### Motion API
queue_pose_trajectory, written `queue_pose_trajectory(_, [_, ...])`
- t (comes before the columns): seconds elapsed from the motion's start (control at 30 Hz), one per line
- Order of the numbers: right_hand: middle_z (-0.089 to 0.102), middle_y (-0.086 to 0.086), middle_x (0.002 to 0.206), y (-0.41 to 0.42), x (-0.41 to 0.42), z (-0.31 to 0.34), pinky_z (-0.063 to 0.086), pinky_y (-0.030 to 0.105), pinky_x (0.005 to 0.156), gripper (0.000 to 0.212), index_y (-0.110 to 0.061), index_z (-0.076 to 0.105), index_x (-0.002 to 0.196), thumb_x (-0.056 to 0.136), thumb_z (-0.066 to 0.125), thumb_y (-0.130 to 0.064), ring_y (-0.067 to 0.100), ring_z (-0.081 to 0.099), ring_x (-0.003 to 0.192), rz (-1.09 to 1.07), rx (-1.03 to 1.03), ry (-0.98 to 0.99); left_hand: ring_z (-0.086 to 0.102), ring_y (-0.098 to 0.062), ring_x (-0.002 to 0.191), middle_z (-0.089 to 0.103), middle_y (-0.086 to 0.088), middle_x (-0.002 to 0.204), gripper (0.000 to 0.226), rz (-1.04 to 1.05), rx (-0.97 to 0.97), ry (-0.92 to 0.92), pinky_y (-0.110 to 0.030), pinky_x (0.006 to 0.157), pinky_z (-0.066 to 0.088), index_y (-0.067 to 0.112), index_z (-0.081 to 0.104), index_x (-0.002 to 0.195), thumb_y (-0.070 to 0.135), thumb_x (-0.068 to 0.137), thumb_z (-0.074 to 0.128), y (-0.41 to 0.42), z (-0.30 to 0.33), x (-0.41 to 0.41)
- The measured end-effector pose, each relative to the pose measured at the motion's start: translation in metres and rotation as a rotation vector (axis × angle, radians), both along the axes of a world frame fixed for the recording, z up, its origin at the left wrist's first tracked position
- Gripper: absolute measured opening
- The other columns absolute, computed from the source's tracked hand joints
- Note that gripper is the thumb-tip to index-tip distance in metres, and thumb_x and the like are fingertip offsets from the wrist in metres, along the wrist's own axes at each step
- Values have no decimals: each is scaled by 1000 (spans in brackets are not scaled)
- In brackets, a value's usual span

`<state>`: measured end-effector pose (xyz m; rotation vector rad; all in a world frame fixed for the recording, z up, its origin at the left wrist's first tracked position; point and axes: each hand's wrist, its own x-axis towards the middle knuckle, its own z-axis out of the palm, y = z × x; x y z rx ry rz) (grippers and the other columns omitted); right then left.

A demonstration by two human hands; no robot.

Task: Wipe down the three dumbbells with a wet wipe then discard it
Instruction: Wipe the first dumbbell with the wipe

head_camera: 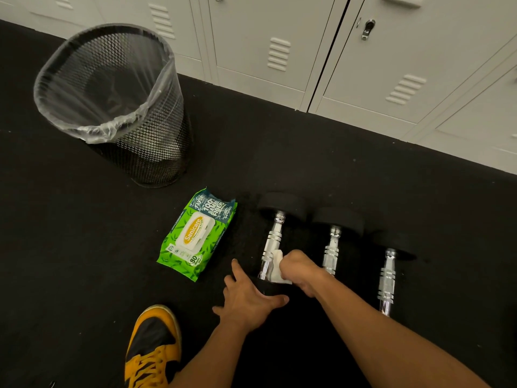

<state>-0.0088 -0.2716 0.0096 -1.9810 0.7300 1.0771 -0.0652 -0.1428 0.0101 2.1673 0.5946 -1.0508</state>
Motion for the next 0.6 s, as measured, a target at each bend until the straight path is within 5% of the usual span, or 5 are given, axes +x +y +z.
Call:
queue_pose_trajectory(0.3, [48, -2, 74, 3, 0, 13, 30, 23, 49, 26, -19, 42, 68, 94, 45, -14, 10, 44, 62, 89, -7, -91, 23, -31, 142, 14, -9, 156, 152, -2, 26, -6, -69, 108, 21, 25, -20, 149, 69, 46, 82, -2, 0, 0])
queue_pose_trajectory(0.5, [63, 6, 88, 3, 9, 21, 58, 38, 74, 24, -10, 63, 85, 87, 41, -5, 18, 60, 79, 27, 74, -150, 23, -31, 142, 15, -8, 156, 152, -8, 25, -6, -69, 108, 21, 25, -20, 149, 69, 46, 82, -1, 1, 0])
queue_pose_trajectory(0.6, [62, 3, 87, 2, 13, 28, 47, 20, 59, 24, -11, 62, 81, 88, 42, 0, 12, 58, 74, 142, 71, -305, 23, -31, 142, 15, -9, 156, 151, -4, 19, -4, -69, 108, 20, 24, -20, 150, 69, 47, 82, -1, 2, 0])
